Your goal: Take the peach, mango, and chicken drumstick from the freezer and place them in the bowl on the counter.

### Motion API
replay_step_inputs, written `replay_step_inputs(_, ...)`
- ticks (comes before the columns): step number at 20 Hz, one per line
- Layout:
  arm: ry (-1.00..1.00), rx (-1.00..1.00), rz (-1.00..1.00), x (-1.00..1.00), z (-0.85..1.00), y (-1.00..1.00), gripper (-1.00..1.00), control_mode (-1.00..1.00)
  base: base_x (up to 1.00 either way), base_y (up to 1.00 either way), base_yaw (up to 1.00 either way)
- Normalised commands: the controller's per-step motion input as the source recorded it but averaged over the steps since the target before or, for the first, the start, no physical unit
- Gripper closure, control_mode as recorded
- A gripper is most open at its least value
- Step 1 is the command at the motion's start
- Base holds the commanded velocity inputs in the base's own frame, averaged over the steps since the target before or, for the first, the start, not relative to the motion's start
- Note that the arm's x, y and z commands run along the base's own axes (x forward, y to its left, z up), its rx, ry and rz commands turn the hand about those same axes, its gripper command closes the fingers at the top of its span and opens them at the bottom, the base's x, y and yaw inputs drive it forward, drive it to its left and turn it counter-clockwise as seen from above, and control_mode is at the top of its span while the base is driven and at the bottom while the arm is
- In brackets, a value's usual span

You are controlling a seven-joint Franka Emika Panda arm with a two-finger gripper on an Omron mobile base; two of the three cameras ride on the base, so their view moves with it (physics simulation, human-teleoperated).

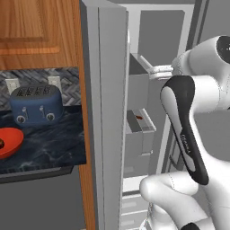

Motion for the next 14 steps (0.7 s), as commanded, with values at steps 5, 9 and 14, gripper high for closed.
replay_step_inputs(5, 0.0, 0.0, 0.0, 0.61, 0.0, 0.07, -1.0, -1.0, 0.0, 0.0, 0.0)
replay_step_inputs(9, 0.01, 0.0, 0.0, 0.51, 0.0, 0.09, -1.0, -1.0, 0.0, 0.0, 0.0)
replay_step_inputs(14, 0.04, 0.0, 0.0, 0.51, 0.0, 0.03, -1.0, -1.0, 0.0, 0.0, 0.0)
